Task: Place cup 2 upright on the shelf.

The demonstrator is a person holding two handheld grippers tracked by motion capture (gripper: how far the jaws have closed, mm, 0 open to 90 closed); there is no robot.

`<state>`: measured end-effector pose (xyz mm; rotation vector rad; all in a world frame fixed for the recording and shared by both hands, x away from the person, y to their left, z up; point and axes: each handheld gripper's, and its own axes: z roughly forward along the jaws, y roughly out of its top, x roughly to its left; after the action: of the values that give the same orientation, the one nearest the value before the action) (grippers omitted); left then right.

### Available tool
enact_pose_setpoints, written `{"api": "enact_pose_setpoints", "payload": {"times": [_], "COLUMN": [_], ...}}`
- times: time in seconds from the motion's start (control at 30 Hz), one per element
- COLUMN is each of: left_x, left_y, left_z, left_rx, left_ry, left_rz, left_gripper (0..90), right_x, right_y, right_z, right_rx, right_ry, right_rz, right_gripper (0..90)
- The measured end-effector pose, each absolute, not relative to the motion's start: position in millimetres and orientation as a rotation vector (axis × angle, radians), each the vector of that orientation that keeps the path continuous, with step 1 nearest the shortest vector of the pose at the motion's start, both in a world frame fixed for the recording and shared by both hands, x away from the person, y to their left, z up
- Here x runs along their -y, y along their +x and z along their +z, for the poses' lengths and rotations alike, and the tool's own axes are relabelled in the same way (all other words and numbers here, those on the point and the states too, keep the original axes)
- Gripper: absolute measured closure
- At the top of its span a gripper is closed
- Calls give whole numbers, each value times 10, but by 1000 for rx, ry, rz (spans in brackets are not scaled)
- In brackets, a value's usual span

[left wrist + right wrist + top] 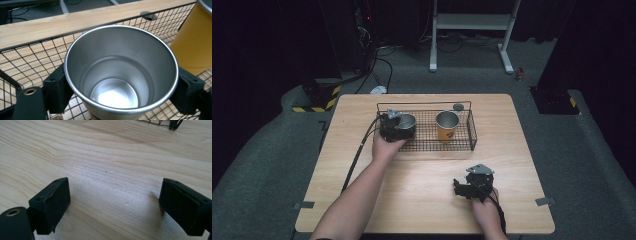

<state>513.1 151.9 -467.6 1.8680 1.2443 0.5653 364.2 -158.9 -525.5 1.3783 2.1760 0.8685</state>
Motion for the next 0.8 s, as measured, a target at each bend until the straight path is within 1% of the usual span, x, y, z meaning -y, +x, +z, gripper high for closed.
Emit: {"api": "enact_pose_setpoints", "payload": {"times": [0.8], "left_x": [-1482], "left_y": [5178], "left_z": [-4745], "left_rx": [-1285], "left_ry": [1923], "left_rz": [549], "left_gripper": [188], "right_x": [1588], "right_y": [3640], "right_z": [-5256], "right_rx": [-2178], "right_ry": [1375], "right_rz": [872], "right_gripper": [100]}}
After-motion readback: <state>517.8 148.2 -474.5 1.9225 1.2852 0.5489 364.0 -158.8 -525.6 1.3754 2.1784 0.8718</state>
